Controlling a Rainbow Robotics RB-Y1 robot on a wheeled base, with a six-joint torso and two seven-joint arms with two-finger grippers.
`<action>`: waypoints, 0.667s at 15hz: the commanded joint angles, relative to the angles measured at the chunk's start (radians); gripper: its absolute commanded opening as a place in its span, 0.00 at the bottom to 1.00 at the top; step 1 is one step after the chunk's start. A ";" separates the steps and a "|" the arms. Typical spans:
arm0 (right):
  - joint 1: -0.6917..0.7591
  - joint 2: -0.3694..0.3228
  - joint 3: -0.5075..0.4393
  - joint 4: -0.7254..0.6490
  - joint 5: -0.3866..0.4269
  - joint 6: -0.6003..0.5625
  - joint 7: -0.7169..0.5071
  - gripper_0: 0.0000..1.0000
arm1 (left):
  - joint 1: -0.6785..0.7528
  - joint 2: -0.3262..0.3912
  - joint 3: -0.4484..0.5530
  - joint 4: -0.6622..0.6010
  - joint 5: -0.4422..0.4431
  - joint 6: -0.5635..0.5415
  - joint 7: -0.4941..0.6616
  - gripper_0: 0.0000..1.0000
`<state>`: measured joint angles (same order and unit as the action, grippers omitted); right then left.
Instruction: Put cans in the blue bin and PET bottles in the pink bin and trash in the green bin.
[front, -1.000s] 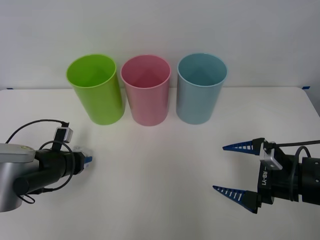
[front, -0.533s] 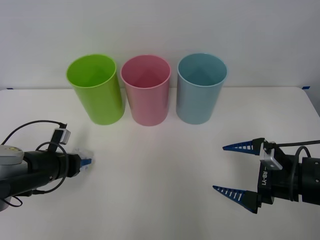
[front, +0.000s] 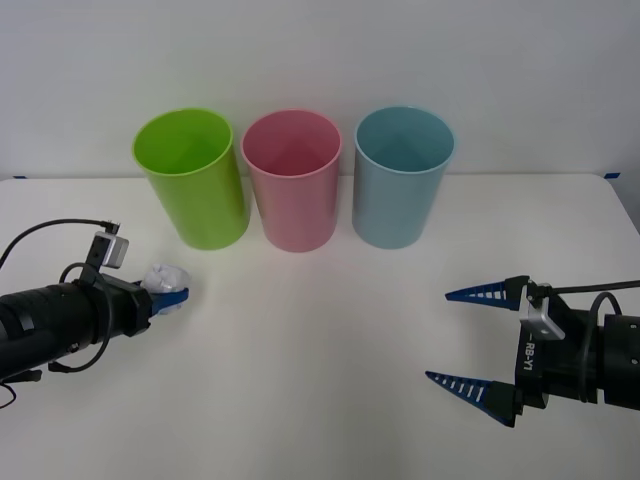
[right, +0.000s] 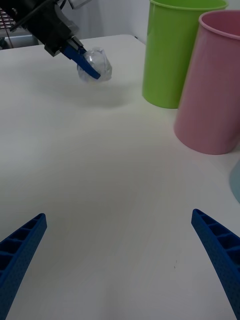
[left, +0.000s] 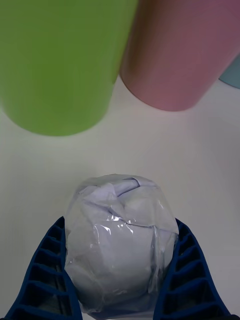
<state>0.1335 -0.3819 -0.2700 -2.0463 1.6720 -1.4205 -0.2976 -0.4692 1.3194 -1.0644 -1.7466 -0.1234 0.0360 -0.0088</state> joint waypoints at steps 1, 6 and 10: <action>0.000 0.000 0.000 0.000 0.000 0.000 0.000 1.00 | 0.167 -0.011 0.195 -0.022 -0.056 -0.064 -0.002 0.00; 0.000 0.000 0.000 0.000 0.000 0.000 0.000 1.00 | 0.377 -0.069 0.475 -0.042 -0.134 -0.225 0.006 0.00; 0.000 0.000 0.000 0.000 0.000 0.000 0.000 1.00 | 0.529 -0.143 0.718 -0.090 -0.237 -0.286 0.001 0.00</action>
<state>0.1334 -0.3820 -0.2700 -2.0463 1.6720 -1.4205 -0.2976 0.0404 1.1842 -0.3776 -1.8267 -0.3524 -0.2493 -0.0064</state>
